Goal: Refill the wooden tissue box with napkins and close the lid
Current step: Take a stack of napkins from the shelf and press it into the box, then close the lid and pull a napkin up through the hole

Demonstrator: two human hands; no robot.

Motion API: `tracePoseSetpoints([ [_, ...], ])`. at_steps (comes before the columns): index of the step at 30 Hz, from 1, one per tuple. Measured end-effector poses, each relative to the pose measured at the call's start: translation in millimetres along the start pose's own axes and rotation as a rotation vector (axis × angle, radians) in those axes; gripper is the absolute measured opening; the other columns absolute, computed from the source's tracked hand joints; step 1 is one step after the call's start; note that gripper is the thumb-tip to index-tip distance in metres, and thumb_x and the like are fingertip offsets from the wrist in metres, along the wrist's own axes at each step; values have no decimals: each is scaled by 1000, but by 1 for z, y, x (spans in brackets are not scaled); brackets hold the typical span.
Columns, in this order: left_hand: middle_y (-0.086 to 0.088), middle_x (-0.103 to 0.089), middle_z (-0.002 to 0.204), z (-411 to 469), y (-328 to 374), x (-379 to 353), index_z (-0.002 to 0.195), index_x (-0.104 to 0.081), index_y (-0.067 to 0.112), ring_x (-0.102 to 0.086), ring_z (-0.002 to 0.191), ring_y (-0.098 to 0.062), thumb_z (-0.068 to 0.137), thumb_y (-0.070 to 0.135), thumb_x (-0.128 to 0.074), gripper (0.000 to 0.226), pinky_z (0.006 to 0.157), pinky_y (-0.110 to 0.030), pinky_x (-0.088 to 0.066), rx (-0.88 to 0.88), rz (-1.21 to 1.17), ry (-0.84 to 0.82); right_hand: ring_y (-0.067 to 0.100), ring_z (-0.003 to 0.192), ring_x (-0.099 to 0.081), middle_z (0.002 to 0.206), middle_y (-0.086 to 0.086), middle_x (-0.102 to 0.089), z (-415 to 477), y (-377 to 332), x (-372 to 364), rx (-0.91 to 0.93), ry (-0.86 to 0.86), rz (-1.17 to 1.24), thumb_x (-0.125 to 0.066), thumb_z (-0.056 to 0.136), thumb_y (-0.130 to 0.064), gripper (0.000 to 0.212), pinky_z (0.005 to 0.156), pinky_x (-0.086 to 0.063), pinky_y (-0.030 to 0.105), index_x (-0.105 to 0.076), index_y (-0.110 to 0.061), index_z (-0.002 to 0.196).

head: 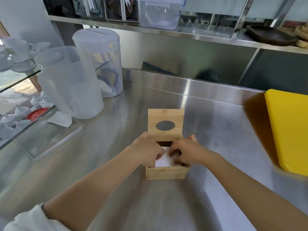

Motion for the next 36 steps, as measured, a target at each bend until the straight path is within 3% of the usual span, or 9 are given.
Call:
tracePoseSetpoints([
  [5, 12, -61, 96, -21, -17, 12, 103, -61, 32, -50, 98, -14, 79, 52, -60, 31, 90, -29, -43, 50, -536, -69, 13, 100, -51, 104, -9, -66, -6, 1, 5, 44, 86, 114, -62, 83, -27, 16, 87, -18, 26, -69, -22, 96],
  [7, 9, -66, 94, -33, -30, 31, 96, -66, 24, -59, 90, -7, 83, 45, -62, 25, 81, -24, -47, 71, -788, 65, 12, 93, -56, 94, -6, -70, -12, 6, 20, 38, 249, 375, -65, 82, -20, 9, 87, -24, 18, -72, -17, 87],
  [10, 5, -61, 61, -45, -69, 42, 68, -61, 19, -51, 55, -6, 85, 35, -64, 24, 59, -24, -40, 291, -986, 387, 10, 75, -55, 76, -6, -63, -21, 29, 43, -101, 585, 837, -67, 79, -6, 13, 71, -41, 12, -66, -18, 73],
  [12, 0, -59, 55, -48, -89, 26, 74, -61, 16, -52, 54, -11, 85, 31, -65, 18, 63, -30, -43, 475, -1160, 493, 13, 80, -55, 82, -4, -60, -18, 46, 42, -215, 688, 993, -64, 80, 1, 21, 70, -43, 13, -61, -20, 83],
  [16, 1, -65, 89, -37, -78, -7, 110, -57, 19, -60, 88, -12, 83, 24, -67, 29, 82, -35, -48, 526, -1484, 351, 22, 103, -58, 108, 5, -64, 1, 50, 14, -288, 428, 1248, -60, 83, -1, 38, 82, -46, 31, -59, -19, 117],
  [20, 6, -63, 94, -29, -60, -8, 89, -62, 31, -56, 96, -15, 86, 13, -61, 18, 86, -39, -44, 482, -1477, 345, 15, 96, -60, 97, -4, -68, -1, 44, 12, -249, 395, 1265, -58, 83, 5, 35, 76, -47, 23, -66, -19, 109],
  [26, -3, -68, 86, -25, -63, -19, 72, -68, 22, -62, 94, -29, 80, -4, -59, 28, 93, -53, -48, 580, -1622, 471, 22, 89, -61, 94, 10, -68, -7, 49, 13, -327, 433, 1304, -60, 77, 12, 30, 73, -50, 27, -70, -10, 95],
  [32, -1, -67, 80, -21, -58, -21, 73, -71, 21, -58, 86, -21, 80, -11, -55, 36, 80, -36, -45, 620, -1743, 581, 20, 81, -54, 73, 5, -60, -9, 53, 6, -436, 387, 1425, -55, 72, 17, 33, 68, -44, 31, -64, -14, 66],
  [36, 1, -66, 99, -19, -55, -20, 95, -67, 27, -53, 118, -26, 78, 0, -56, 33, 108, -46, -33, 524, -1802, 466, 19, 92, -51, 86, 4, -60, -14, 48, -3, -429, 309, 1596, -42, 74, 9, 37, 76, -42, 37, -68, -16, 83],
])
Point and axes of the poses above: each hand's wrist, its own z-axis towards the middle knuckle, its own x-axis out of the back of the hand, y = z × x, the point moved 8 cm from there along z, towards the middle knuckle
